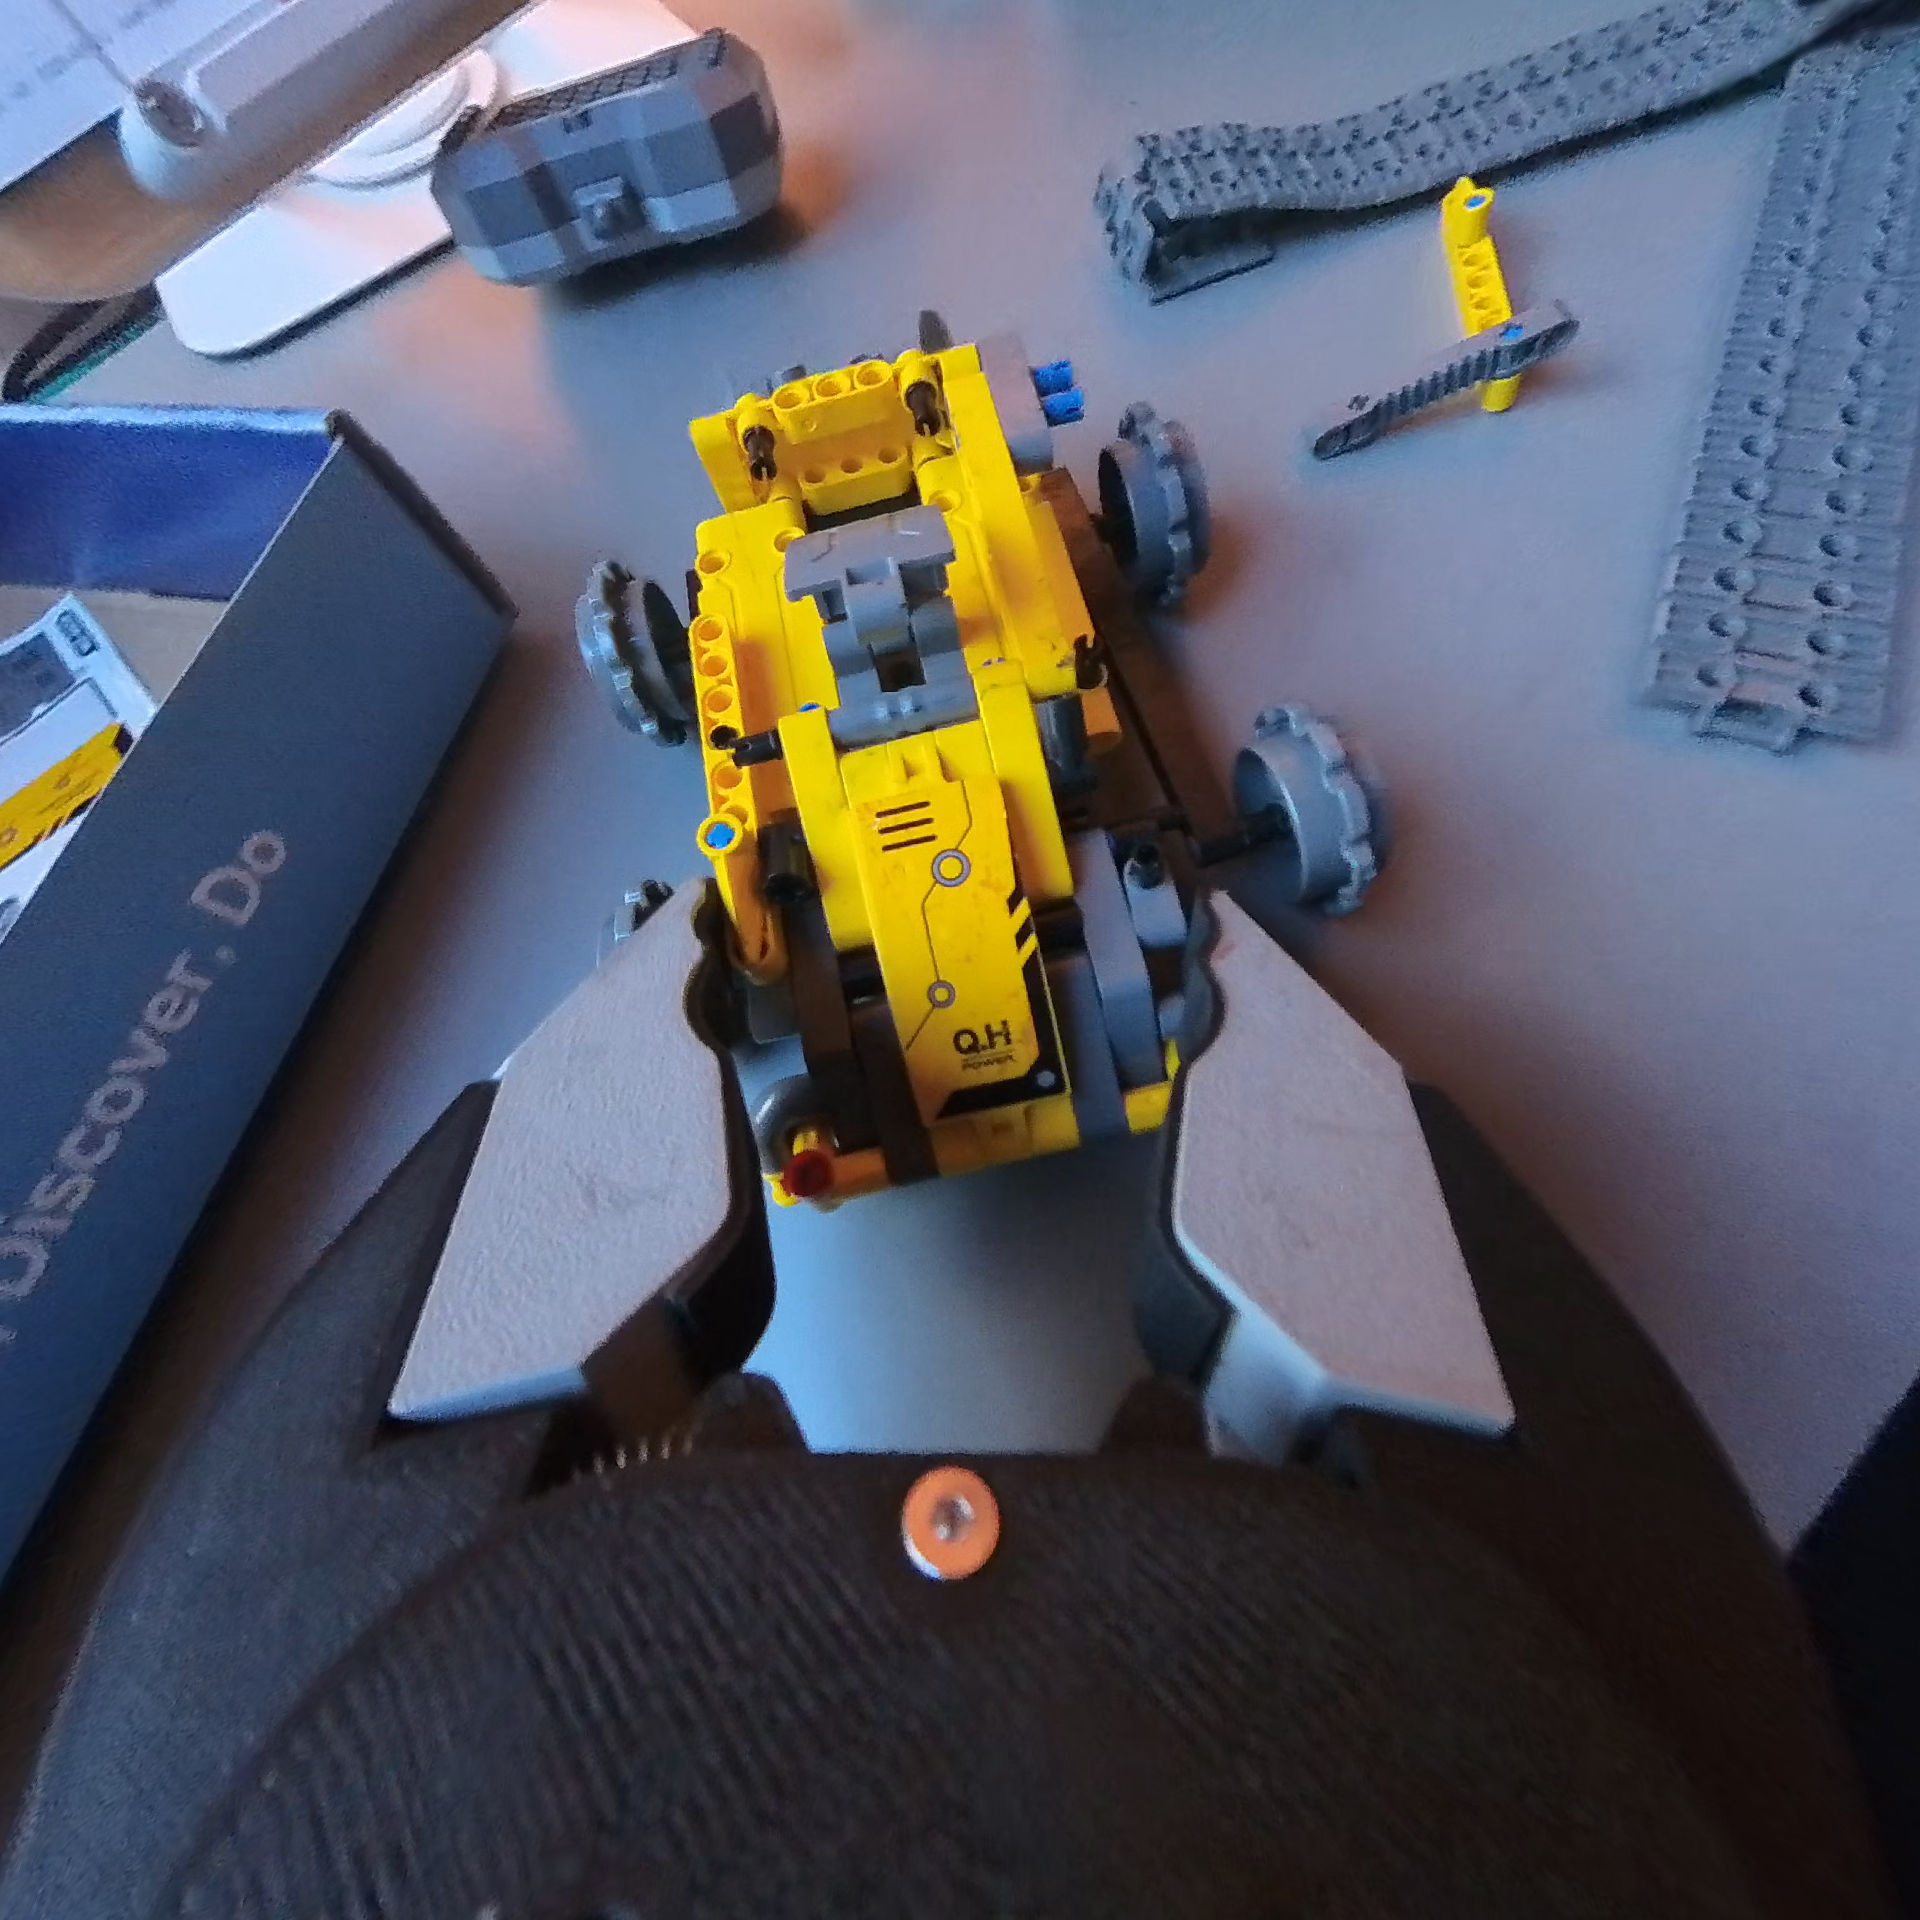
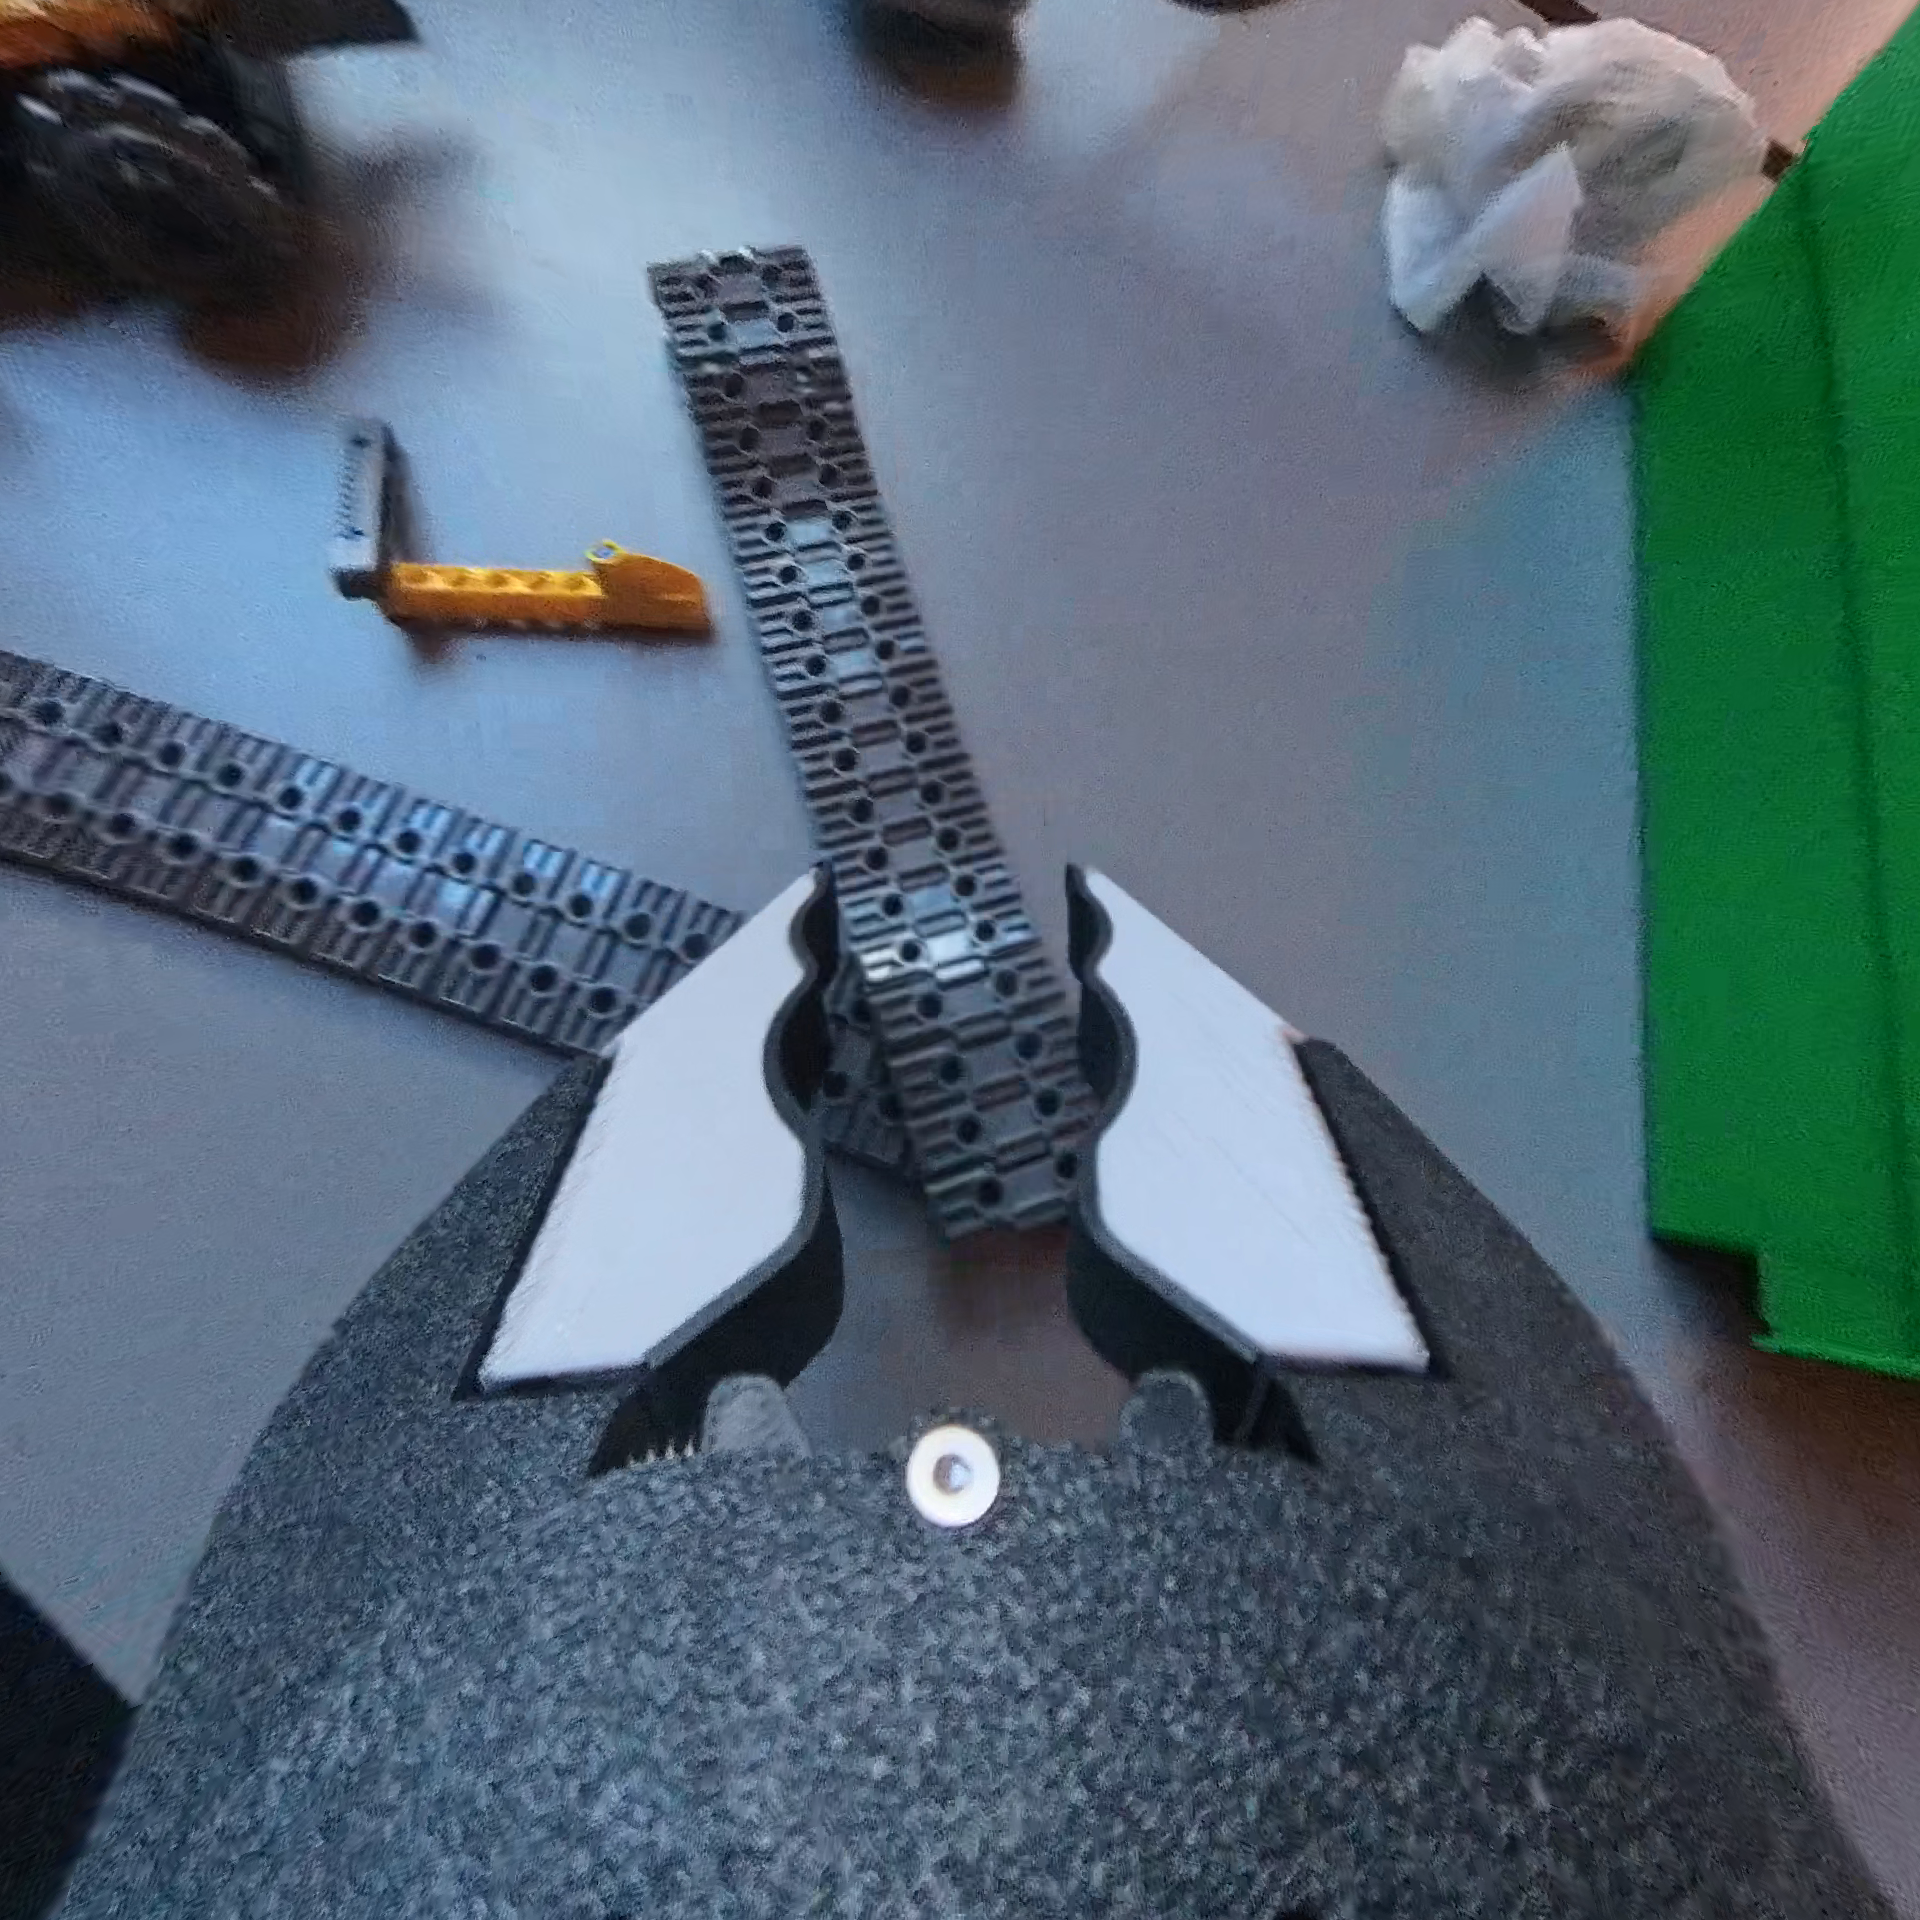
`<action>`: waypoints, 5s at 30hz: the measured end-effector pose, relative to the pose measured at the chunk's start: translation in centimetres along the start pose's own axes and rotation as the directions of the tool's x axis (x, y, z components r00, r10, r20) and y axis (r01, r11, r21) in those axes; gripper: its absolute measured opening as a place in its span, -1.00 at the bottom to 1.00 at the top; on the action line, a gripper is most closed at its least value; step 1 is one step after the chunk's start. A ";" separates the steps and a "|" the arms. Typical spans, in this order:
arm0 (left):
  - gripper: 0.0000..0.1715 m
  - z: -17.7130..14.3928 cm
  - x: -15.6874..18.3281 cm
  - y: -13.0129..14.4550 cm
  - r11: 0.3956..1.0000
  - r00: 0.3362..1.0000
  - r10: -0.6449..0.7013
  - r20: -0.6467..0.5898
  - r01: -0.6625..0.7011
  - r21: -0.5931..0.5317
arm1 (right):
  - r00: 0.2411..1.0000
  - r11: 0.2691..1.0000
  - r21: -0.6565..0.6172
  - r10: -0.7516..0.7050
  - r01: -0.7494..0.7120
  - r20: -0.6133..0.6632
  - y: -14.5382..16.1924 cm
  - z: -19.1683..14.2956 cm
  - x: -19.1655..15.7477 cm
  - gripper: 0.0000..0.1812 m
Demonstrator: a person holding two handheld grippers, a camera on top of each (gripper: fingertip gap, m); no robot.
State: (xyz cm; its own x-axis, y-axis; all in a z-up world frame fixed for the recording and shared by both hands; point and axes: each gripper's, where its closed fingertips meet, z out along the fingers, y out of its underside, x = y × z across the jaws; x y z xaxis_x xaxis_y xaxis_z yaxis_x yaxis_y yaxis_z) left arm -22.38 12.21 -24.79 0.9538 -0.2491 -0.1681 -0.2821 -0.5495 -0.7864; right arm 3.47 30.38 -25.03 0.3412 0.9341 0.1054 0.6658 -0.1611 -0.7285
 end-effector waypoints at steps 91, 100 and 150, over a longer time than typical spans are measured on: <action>-0.24 -6.7 -0.4 3.4 0.997 0.996 -0.076 0.042 0.075 0.029 | 0.943 0.871 0.392 -0.201 0.296 -0.266 -2.1 -5.0 -0.1 -0.79; -0.18 -4.0 -0.6 1.3 0.995 0.989 -0.096 -0.111 0.098 0.013 | 0.943 0.866 0.396 -0.214 0.304 -0.256 -2.1 -5.0 -0.4 -0.81; -0.52 -3.6 -1.5 -3.0 0.979 0.998 -0.065 0.016 0.060 0.196 | 0.995 0.918 0.387 -0.101 0.087 0.014 -5.1 -4.1 -4.3 -0.08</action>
State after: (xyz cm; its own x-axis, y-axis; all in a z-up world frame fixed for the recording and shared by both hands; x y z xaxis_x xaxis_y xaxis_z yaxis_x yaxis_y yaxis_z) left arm -23.39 11.38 -20.06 0.9716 -0.1999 -0.1267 -0.1985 -0.3966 -0.8963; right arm 1.34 25.85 -18.97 0.2627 0.9500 0.1685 0.3845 0.0571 -0.9214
